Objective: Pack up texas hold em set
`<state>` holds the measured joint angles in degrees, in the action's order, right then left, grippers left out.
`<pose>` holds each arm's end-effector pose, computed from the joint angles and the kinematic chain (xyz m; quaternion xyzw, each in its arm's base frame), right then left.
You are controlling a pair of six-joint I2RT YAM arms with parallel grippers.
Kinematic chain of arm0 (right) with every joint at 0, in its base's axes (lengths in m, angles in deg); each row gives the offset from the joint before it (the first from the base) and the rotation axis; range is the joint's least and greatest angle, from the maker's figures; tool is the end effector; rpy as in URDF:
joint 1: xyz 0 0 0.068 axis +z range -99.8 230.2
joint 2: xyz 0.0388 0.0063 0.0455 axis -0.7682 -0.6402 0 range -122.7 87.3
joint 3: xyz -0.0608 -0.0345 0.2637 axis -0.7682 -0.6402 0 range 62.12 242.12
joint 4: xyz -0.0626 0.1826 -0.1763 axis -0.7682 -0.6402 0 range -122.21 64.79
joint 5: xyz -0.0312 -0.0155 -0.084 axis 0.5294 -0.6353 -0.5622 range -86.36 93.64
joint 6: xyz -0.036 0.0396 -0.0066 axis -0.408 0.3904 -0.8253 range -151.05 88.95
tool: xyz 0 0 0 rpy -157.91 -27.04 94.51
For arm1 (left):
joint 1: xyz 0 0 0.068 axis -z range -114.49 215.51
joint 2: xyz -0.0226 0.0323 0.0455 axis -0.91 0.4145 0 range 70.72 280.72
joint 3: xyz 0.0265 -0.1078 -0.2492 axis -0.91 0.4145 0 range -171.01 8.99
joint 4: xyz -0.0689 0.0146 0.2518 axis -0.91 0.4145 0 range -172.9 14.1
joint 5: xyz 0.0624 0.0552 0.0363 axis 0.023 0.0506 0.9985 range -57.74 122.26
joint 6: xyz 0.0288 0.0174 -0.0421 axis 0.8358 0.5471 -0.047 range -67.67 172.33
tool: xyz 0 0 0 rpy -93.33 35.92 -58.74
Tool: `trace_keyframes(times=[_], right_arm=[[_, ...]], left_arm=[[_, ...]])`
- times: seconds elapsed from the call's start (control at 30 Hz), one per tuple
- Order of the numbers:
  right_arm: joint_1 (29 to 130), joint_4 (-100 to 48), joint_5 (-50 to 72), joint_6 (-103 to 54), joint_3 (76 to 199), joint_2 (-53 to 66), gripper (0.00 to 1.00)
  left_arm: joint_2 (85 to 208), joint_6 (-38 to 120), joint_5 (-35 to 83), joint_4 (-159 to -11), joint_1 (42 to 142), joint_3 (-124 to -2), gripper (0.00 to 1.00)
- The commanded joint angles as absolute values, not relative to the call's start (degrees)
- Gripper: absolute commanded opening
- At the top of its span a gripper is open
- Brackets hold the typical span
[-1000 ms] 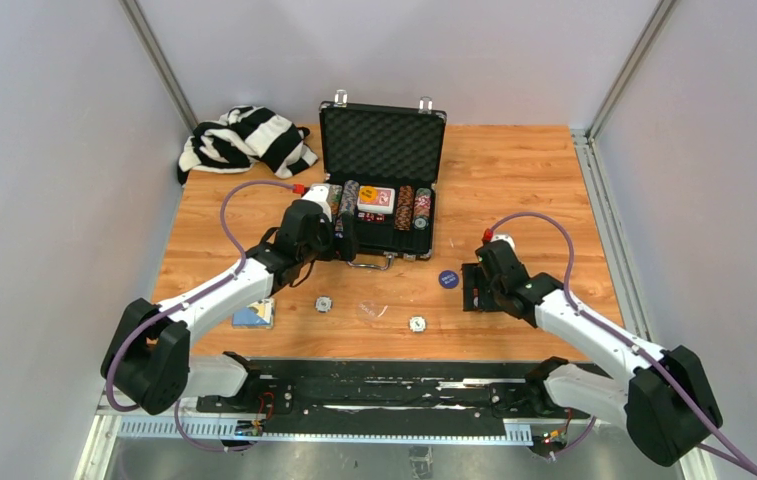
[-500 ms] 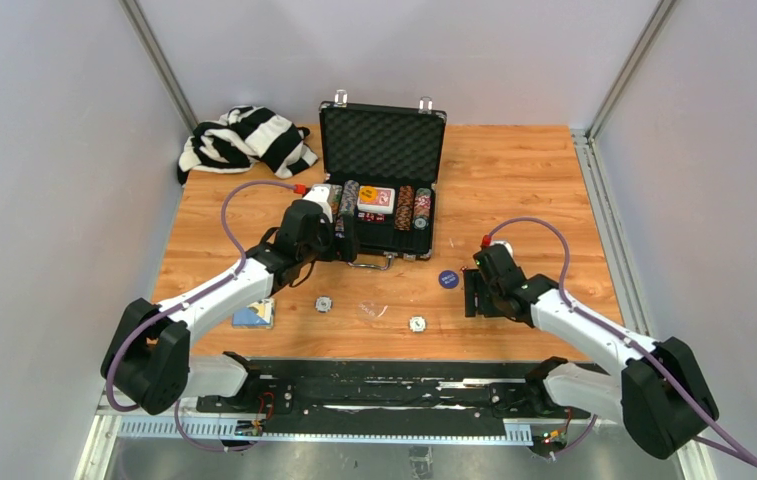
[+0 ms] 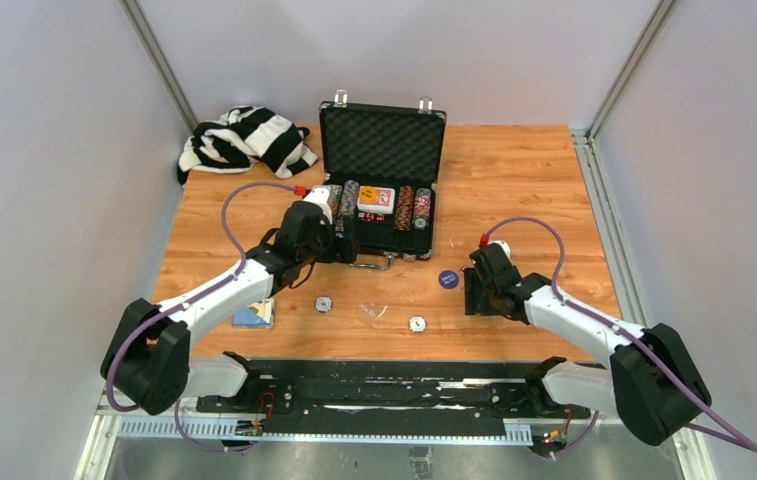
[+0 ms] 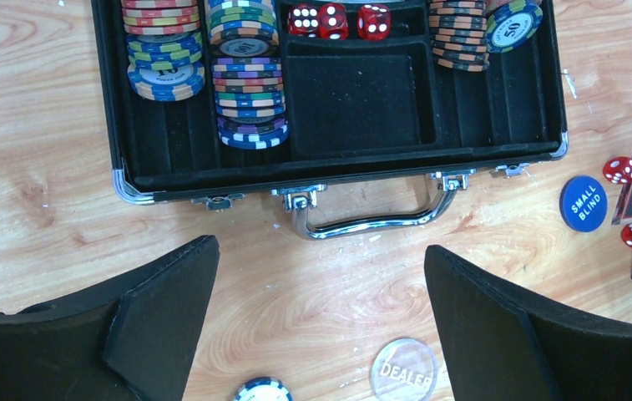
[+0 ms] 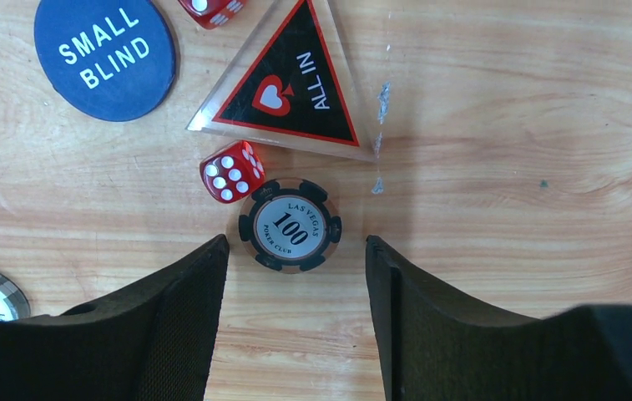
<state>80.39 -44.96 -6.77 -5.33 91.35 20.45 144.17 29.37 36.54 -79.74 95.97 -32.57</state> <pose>0.1811 0.0978 0.1625 -0.0119 0.9560 0.0542 0.2879 0.2376 -0.1367 0.2252 0.0407 0.8858 -0.1776 0.4268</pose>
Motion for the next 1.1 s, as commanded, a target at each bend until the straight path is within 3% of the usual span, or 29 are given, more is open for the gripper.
trace_keyframes(times=[0.0, 0.47, 1.07], right_arm=[[79.72, -45.08, -7.77, -4.81, 91.24, 18.62, 0.60], [79.73, -45.03, -8.05, -4.94, 91.78, 17.71, 0.40], [79.72, -48.29, -7.22, -6.82, 94.70, 22.94, 0.39]], left_arm=[[142.96, 29.67, 37.01, -79.95, 96.10, -32.14, 0.98], [143.15, 29.58, 36.83, -80.00, 96.10, -32.14, 0.98], [143.69, 28.91, 36.01, -80.08, 96.10, -32.47, 0.98]])
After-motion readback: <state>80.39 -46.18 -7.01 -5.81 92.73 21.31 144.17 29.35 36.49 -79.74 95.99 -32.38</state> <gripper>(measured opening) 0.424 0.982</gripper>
